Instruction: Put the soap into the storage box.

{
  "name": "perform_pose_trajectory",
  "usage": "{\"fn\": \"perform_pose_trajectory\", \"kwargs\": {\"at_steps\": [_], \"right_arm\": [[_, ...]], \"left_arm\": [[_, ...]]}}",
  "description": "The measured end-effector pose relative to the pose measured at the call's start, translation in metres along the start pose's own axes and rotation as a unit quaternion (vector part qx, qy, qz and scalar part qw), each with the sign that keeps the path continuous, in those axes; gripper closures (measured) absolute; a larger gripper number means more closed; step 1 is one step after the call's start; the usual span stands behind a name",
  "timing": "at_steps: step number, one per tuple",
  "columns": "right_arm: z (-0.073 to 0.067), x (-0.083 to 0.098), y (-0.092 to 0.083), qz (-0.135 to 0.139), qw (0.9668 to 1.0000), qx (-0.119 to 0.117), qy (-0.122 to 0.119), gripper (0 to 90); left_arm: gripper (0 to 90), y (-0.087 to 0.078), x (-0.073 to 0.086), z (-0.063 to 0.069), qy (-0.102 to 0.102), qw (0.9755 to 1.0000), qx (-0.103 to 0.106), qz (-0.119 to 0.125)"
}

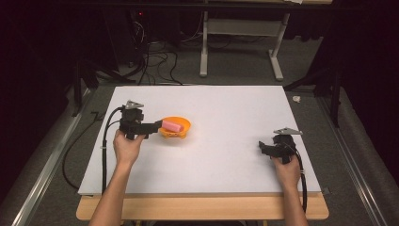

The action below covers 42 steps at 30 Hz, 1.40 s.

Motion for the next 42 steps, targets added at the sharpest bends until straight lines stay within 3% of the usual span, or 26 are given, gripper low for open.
{"fn": "perform_pose_trajectory", "kwargs": {"at_steps": [19,42], "right_arm": [[0.0,0.0,0.0,0.0,1.0,0.0,0.0,25.2],[0.0,0.0,0.0,-0.001,1.0,-0.001,0.0,25.2]], "left_arm": [[18.8,-0.031,0.007,-0.016,0.001,0.9993,-0.029,0.023],[18.9,-0.06,0.025,-0.03,-0.012,0.9985,-0.038,0.037]]}}
Point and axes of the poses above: each handheld gripper's, and its own axes: y roughly forward along the jaws, x roughly out of its underside, z roughly to its right, the point moved 5 cm from there along y, roughly forward along the jaws, and after that the axes turned 10 degrees about z, right-handed, at the moved point
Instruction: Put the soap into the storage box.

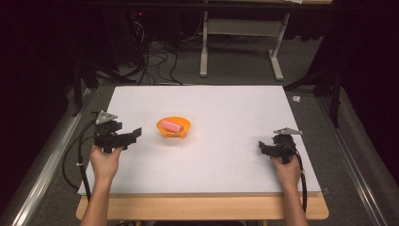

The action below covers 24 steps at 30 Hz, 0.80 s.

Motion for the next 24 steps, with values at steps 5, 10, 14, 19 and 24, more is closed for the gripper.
{"fn": "perform_pose_trajectory", "kwargs": {"at_steps": [5,10,14,19,24], "right_arm": [[0.0,0.0,0.0,0.0,1.0,0.0,-0.001,25.2],[0.0,0.0,0.0,0.0,1.0,0.0,0.0,25.2],[0.0,0.0,0.0,0.001,1.0,0.001,0.0,25.2],[0.0,0.0,0.0,0.0,1.0,0.0,0.0,25.2],[0.0,0.0,0.0,0.001,1.0,0.001,0.0,25.2]], "left_arm": [[19.0,-0.003,0.004,-0.003,-0.006,1.0,-0.003,0.002],[19.2,-0.007,0.009,-0.008,-0.014,0.9999,-0.004,0.004],[19.3,-0.009,0.012,-0.01,-0.015,0.9999,-0.002,0.006],[19.4,-0.009,0.019,-0.016,-0.023,0.9997,-0.008,0.003],[19.5,-0.01,0.024,-0.019,-0.025,0.9996,-0.011,-0.002]]}}
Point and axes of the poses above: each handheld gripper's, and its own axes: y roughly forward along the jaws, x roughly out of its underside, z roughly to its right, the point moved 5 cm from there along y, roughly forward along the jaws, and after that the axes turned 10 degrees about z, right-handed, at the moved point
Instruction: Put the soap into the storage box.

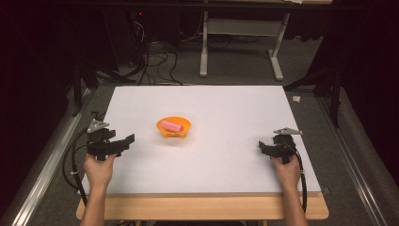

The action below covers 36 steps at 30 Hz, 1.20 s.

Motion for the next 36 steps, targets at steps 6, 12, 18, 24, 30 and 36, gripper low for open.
{"fn": "perform_pose_trajectory", "kwargs": {"at_steps": [6,12,18,24,30,36], "right_arm": [[0.0,0.0,0.0,0.0,1.0,0.0,0.0,25.1],[0.0,0.0,0.0,0.0,1.0,0.0,0.0,25.2],[0.0,0.0,0.0,0.0,1.0,0.0,0.0,25.2],[0.0,0.0,0.0,0.0,1.0,0.0,0.0,25.2],[0.0,0.0,0.0,0.0,1.0,0.0,0.0,25.2],[0.0,0.0,0.0,0.0,1.0,0.0,0.0,25.2]], "left_arm": [[19.6,0.0,0.006,-0.003,-0.002,1.0,-0.002,-0.003],[19.6,0.003,0.011,-0.005,-0.006,1.0,-0.005,-0.006],[19.8,0.007,0.018,-0.007,-0.008,0.9998,-0.005,-0.015],[19.7,0.014,0.027,-0.008,-0.011,0.9996,-0.005,-0.025],[19.7,0.021,0.034,-0.008,-0.007,0.9993,-0.006,-0.036],[19.6,0.03,0.043,-0.006,-0.006,0.9989,-0.002,-0.047]]}}
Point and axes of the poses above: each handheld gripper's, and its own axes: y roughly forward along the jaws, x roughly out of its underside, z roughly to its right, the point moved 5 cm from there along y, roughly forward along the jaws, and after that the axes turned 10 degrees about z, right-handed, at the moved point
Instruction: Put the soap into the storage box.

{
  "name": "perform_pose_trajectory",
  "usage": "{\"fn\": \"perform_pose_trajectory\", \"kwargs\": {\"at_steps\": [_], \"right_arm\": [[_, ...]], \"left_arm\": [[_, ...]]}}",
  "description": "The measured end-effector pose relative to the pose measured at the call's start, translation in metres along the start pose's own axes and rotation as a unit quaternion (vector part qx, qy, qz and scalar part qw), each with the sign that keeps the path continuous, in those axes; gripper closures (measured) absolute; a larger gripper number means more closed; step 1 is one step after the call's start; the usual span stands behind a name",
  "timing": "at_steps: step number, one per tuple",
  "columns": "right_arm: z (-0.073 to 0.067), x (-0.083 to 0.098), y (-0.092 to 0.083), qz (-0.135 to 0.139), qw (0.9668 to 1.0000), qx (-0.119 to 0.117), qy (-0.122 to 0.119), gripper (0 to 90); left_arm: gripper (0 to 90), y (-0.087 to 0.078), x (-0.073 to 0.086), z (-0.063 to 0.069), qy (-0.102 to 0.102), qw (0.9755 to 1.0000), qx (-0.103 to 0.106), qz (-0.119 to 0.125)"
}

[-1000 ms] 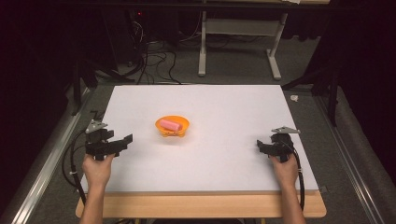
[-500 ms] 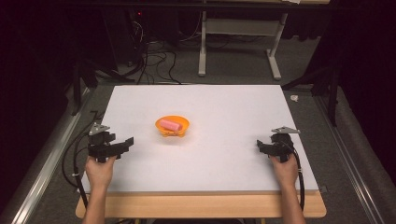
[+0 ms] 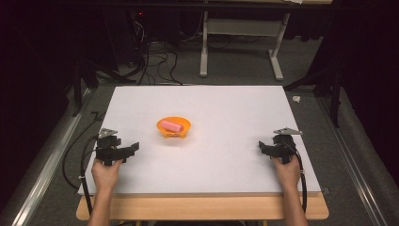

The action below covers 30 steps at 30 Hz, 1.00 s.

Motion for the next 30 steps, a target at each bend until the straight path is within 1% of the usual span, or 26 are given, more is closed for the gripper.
{"fn": "perform_pose_trajectory", "kwargs": {"at_steps": [3,4,10,12,13,14,15,16,18,19,20,21,22,23,30], "right_arm": [[0.0,0.0,0.0,0.0,1.0,0.001,0.0,25.2],[0.0,0.0,0.0,0.0,1.0,0.001,0.0,25.2],[0.0,0.0,0.0,0.0,1.0,0.001,0.0,25.2],[0.0,0.0,0.0,0.0,1.0,0.001,0.0,25.2],[0.0,0.0,0.0,0.0,1.0,0.001,0.0,25.2],[0.0,0.0,0.0,0.0,1.0,0.0,-0.001,25.2],[0.0,0.0,0.0,0.0,1.0,0.0,-0.001,25.2],[0.0,0.0,0.0,0.0,1.0,0.001,0.0,25.2],[0.0,0.0,0.0,0.0,1.0,0.001,0.0,25.2],[0.0,0.0,0.0,0.0,1.0,0.001,0.0,25.2],[0.0,0.0,0.0,0.0,1.0,0.001,0.0,25.2],[0.0,0.0,0.0,0.0,1.0,0.001,0.0,25.2],[0.0,0.0,0.0,0.0,1.0,0.001,0.0,25.2],[0.0,0.0,0.0,0.0,1.0,0.001,0.0,25.2],[0.0,0.0,0.0,0.0,1.0,0.0,0.0,25.2]], "left_arm": [[19.4,0.004,0.004,0.0,-0.003,1.0,0.002,-0.004],[19.3,0.006,0.005,0.0,0.002,0.9999,-0.002,-0.01],[19.0,0.015,0.009,0.002,0.011,0.9998,-0.005,-0.017],[18.7,0.02,0.011,0.003,0.02,0.9995,-0.008,-0.022],[18.5,0.026,0.014,0.005,0.031,0.999,-0.013,-0.029],[18.3,0.029,0.016,0.006,0.038,0.9987,-0.015,-0.032],[18.1,0.029,0.016,0.006,0.038,0.9987,-0.015,-0.032],[17.9,0.036,0.019,0.007,0.047,0.998,-0.02,-0.037],[17.6,0.041,0.022,0.008,0.057,0.9972,-0.027,-0.04],[17.6,0.041,0.022,0.008,0.057,0.9972,-0.027,-0.04],[17.6,0.047,0.025,0.008,0.065,0.9964,-0.037,-0.041],[16.3,0.047,0.025,0.008,0.065,0.9964,-0.037,-0.041],[16.3,0.048,0.026,0.008,0.065,0.9968,-0.038,-0.029],[16.6,0.048,0.027,0.008,0.064,0.997,-0.037,-0.023],[16.8,0.048,0.027,0.008,0.065,0.9969,-0.039,-0.022]]}}
Point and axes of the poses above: each handheld gripper's, and its own axes: y roughly forward along the jaws, x roughly out of its underside, z roughly to its right, the point moved 5 cm from there along y, roughly forward along the jaws, and after that the axes turned 10 degrees about z, right-handed, at the moved point
